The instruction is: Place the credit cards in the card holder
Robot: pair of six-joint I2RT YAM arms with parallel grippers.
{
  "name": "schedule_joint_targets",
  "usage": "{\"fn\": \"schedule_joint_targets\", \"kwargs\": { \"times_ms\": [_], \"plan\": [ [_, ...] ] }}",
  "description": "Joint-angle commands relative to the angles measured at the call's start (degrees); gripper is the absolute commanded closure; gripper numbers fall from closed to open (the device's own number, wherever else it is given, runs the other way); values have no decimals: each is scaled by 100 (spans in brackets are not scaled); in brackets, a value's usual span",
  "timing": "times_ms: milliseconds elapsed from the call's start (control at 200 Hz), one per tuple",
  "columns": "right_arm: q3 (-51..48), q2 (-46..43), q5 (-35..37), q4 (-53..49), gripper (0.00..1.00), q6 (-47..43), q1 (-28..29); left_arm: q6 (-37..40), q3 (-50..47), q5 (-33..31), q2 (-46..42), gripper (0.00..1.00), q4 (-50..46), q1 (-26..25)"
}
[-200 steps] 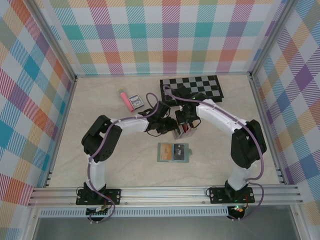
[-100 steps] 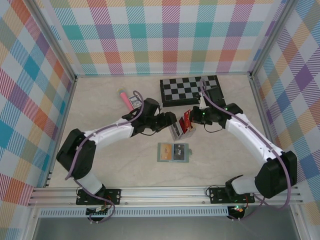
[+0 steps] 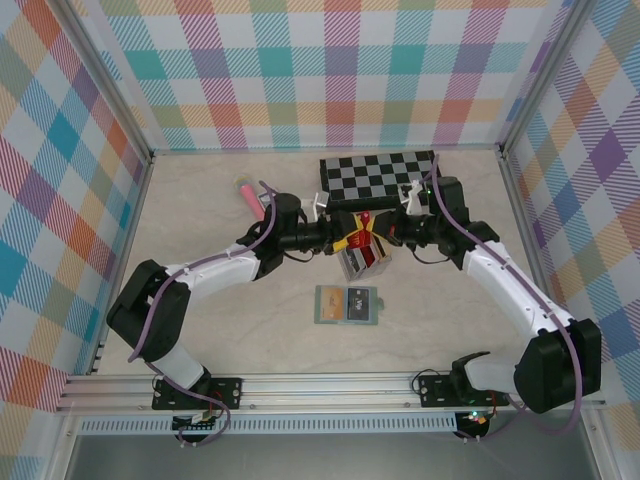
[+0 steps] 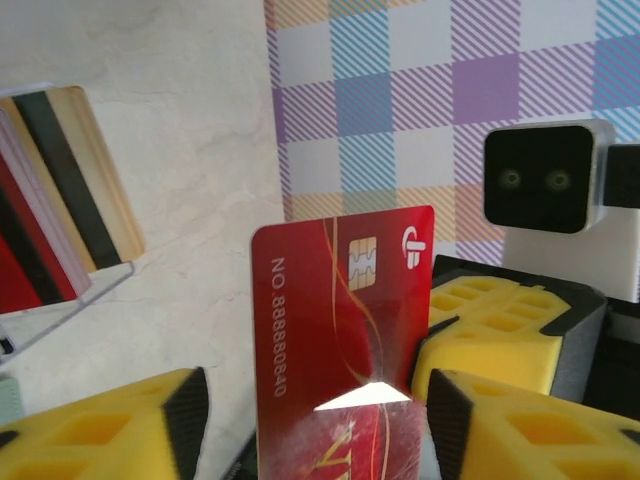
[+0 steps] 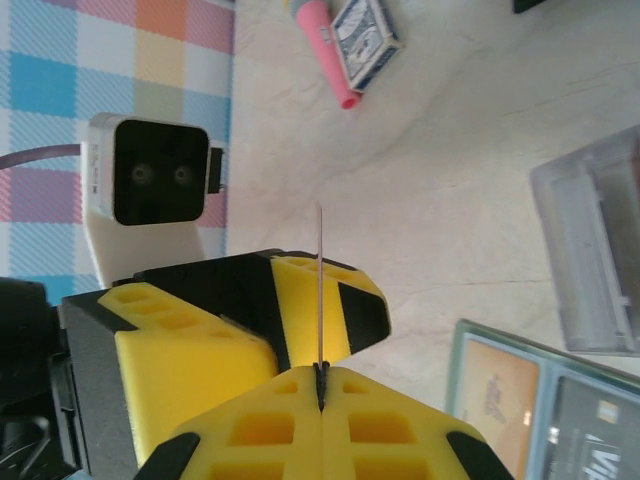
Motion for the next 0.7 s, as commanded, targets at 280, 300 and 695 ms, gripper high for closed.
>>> {"fn": "schedule_joint_targets", "kwargs": {
  "times_ms": [280,300,695],
  "plan": [
    [-416,-69,-939,744,97,365,-357,-114,129,447,19,82,577,95],
    [-434,-72,-980,773,97,377,-371,-113,134,458,14,84,587,103],
    [-586,202,-1734,1631,78,777,-429,-584,89,893,182,100,1466,102]
  ]
}}
